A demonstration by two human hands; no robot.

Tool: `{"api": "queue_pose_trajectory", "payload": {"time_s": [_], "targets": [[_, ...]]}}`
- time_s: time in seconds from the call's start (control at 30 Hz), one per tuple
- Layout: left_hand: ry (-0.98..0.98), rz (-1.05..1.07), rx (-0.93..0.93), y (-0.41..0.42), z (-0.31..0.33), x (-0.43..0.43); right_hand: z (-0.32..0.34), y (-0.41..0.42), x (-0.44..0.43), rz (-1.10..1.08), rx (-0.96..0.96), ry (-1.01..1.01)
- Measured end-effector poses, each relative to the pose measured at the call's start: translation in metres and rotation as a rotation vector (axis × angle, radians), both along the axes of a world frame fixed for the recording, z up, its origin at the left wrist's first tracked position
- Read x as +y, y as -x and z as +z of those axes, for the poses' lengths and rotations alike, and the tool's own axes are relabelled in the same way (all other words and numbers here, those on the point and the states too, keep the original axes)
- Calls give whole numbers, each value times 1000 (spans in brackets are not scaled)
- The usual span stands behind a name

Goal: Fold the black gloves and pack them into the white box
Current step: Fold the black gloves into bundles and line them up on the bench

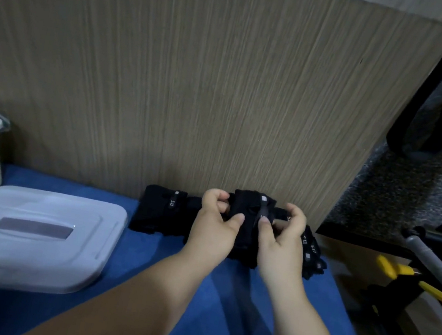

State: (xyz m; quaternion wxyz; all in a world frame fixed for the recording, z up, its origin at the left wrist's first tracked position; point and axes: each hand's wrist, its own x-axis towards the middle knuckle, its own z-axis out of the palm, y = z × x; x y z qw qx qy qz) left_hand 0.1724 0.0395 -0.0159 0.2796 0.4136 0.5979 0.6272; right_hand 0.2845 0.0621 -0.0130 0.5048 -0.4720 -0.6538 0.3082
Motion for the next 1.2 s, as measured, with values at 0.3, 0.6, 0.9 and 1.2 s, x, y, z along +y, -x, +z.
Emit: {"api": "queue_pose_trajectory", "payload": {"time_s": [0.3, 0.6, 0.9, 1.2], "targets": [[35, -56, 80, 22, 13, 42, 22, 25, 43, -17, -257, -97], [237, 28, 649, 32, -10, 59, 1, 35, 59, -69, -530, -77], [62, 61, 926, 43, -27, 59, -20, 31, 65, -125, -823, -282], [255, -181, 1066, 49, -32, 61, -31, 22, 73, 44, -1100, -198]]}}
